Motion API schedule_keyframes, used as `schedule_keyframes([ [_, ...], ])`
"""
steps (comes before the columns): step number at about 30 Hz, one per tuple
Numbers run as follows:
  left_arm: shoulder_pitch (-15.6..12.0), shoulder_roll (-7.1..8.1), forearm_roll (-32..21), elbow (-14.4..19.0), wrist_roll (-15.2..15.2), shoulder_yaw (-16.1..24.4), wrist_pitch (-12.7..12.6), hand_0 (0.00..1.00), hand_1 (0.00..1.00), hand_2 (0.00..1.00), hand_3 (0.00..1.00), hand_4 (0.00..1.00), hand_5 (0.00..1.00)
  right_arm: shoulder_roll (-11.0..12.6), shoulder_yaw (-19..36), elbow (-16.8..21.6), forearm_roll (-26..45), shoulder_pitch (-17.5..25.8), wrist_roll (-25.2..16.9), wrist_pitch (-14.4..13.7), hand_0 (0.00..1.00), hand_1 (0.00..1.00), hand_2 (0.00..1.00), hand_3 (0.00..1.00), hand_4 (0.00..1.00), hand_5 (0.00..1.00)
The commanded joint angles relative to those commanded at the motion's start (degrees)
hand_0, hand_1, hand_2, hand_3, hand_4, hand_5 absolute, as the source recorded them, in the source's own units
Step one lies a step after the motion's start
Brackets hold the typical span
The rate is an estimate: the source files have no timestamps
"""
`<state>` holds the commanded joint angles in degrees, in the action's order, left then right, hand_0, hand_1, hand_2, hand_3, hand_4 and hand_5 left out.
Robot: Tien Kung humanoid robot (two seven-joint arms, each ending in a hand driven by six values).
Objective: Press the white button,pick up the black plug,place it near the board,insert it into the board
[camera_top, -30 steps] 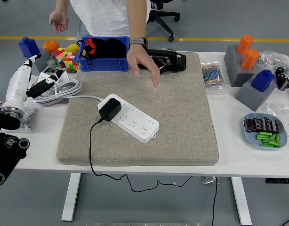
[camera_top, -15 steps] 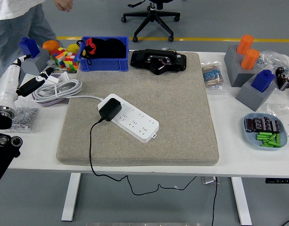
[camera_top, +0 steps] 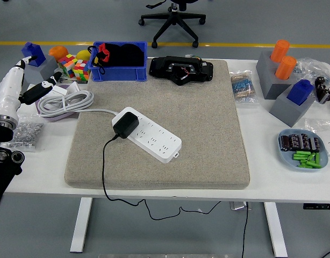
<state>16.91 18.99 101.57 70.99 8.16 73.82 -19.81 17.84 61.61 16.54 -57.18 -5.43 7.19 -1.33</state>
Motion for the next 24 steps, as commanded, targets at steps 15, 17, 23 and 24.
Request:
schedule_keyframes([
  [15,-0.6,0.37,-1.5,0.2,0.1,1.0,0.6,0.998,0.981,0.931,0.882,0.887,0.733,-0.2,1.2,0.0,-0.6,0.6,0.2,0.1,0.627,0.62,0.602,0.595,0.681,0.397],
  [17,-0.8,0.4,-1.5,0.2,0.1,1.1,0.7,0.998,0.981,0.931,0.882,0.887,0.733,-0.2,1.2,0.0,-0.5,0.7,0.2,0.1,0.627,0.62,0.602,0.595,0.681,0.397],
  [23,-1.4,0.33,-1.6,0.3,0.1,1.3,0.8,0.998,0.981,0.931,0.882,0.886,0.735,-0.3,1.4,0.0,-0.7,1.1,0.3,0.1,0.627,0.62,0.602,0.595,0.68,0.4],
  [24,-1.5,0.33,-1.5,0.3,0.1,1.3,0.7,0.998,0.981,0.931,0.882,0.886,0.735,-0.3,1.3,0.0,-0.6,1.1,0.3,0.2,0.627,0.62,0.602,0.595,0.68,0.4],
])
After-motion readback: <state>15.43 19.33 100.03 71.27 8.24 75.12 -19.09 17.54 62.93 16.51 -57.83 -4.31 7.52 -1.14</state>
